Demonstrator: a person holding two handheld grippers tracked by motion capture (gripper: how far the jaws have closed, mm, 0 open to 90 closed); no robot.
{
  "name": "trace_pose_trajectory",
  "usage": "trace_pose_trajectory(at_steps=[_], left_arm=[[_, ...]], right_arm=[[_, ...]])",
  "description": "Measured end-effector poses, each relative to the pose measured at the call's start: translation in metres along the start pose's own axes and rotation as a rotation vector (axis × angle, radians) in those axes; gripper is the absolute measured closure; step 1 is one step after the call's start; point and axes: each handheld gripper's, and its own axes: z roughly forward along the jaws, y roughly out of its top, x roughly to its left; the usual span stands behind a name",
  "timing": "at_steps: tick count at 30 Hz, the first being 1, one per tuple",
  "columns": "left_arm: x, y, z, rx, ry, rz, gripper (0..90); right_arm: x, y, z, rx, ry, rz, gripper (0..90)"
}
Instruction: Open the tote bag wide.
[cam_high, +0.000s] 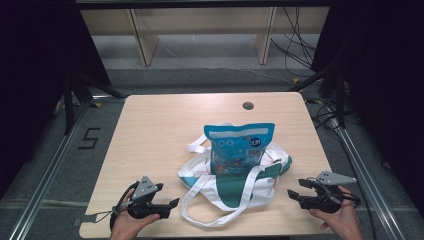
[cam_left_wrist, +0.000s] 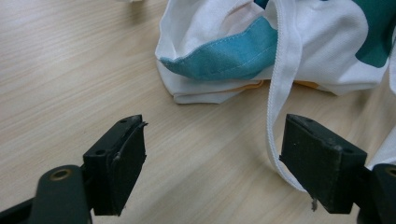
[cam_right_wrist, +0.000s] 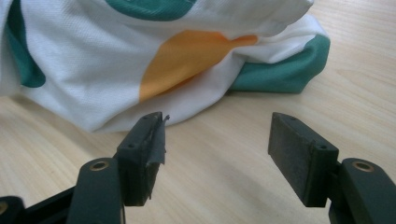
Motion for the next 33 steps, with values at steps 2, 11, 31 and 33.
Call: trace_pose_trajectory(at_steps=[2, 11, 31, 33], left_arm=[[0.001, -0.002, -0.002, 0.005, 0.004, 0.013, 21.2], [0.000, -0.013, 0.002, 0.038, 0.010, -0.009, 16.0], [-0.014, -0.021, 0.004, 0.066, 0.016, 0.038, 16.0], [-0.012, -0.020, 0.002, 0.091, 0.020, 0.056, 16.0]], right_arm=[[-0.001, -0.001, 0.001, -0.014, 0.012, -0.041, 36.7], [0.014, -0.012, -0.001, 0.028, 0.052, -0.010, 34.2], [0.024, -0.035, -0.007, 0.095, 0.038, -0.032, 33.4], [0.025, -0.035, -0.007, 0.104, 0.035, -0.021, 33.4]])
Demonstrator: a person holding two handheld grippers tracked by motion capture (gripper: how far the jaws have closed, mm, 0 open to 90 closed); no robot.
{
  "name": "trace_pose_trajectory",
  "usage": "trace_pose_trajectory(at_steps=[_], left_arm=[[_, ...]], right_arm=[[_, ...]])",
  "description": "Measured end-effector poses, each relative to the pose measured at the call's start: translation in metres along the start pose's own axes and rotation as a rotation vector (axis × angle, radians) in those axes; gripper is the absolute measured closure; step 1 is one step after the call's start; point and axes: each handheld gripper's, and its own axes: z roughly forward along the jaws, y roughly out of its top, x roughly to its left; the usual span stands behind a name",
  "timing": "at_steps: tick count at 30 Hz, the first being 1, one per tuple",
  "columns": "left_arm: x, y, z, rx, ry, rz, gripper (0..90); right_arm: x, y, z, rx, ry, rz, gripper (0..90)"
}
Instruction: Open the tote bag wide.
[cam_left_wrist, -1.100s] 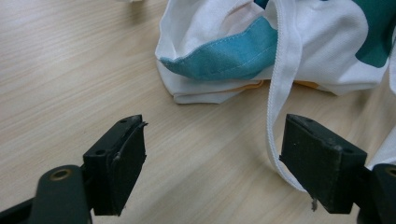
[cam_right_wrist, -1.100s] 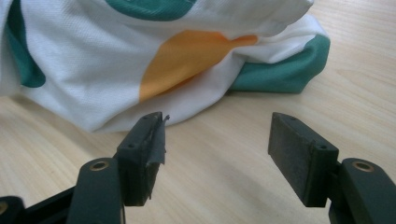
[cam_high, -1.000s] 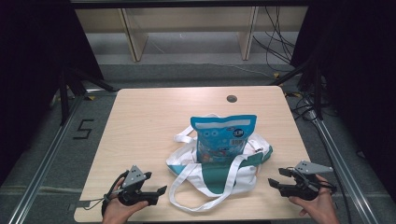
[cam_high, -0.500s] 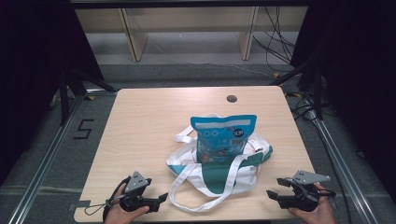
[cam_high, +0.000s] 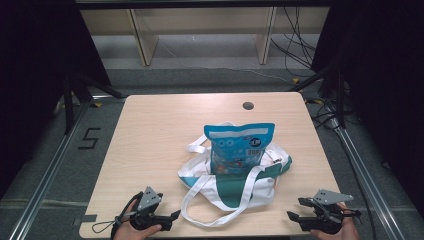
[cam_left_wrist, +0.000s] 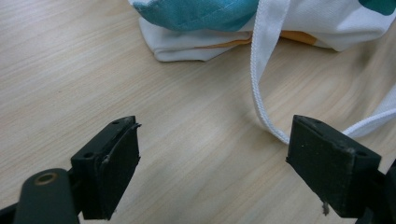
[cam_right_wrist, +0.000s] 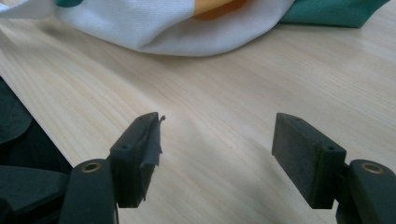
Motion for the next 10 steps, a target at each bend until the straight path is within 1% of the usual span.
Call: trace_pose_trajectory(at_steps=[1, 2, 3, 4, 5, 6, 7, 8, 9, 10], left_arm=[[0.0014, 0.0001, -0.0001, -0.003, 0.002, 0.022, 16.0], [0.0015, 0.0005, -0.0004, 0.003, 0.002, 0.017, 16.0], [0.0016, 0.0004, 0.0002, -0.001, 0.005, 0.011, 16.0], [0.0011, 0.0002, 0.0012, -0.009, 0.009, -0.001, 16.0], [0.0007, -0.0003, 0.0020, -0.021, 0.002, -0.010, 16.0], [0.0002, -0.0006, 0.0023, -0.017, 0.002, -0.030, 16.0], [0.0021, -0.0007, 0.0017, -0.012, 0.003, -0.008, 16.0], [0.0023, -0.0001, 0.0013, -0.007, 0.008, -0.005, 16.0], [0.0033, -0.0002, 0.0010, 0.001, 0.009, 0.000, 16.0], [0.0041, -0.0006, 0.0014, 0.000, 0.005, 0.005, 16.0]], right_arm=[[-0.0011, 0.0002, 0.0000, -0.002, -0.003, -0.017, 33.5], [-0.0012, 0.0002, -0.0002, 0.001, -0.004, -0.017, 33.4], [-0.0006, 0.0000, 0.0001, -0.005, 0.010, -0.003, 33.4], [-0.0015, 0.0005, -0.0010, -0.002, -0.007, -0.019, 33.5], [-0.0014, 0.0006, -0.0012, -0.001, -0.008, -0.015, 33.4], [-0.0019, 0.0008, -0.0013, 0.000, -0.009, -0.020, 33.4], [-0.0040, 0.0013, -0.0003, -0.003, -0.001, -0.044, 33.5], [-0.0041, 0.0010, 0.0006, -0.011, 0.005, -0.043, 33.5], [-0.0036, 0.0011, 0.0008, -0.006, 0.012, -0.034, 33.5], [-0.0041, 0.0010, -0.0002, -0.004, -0.019, -0.050, 33.5]])
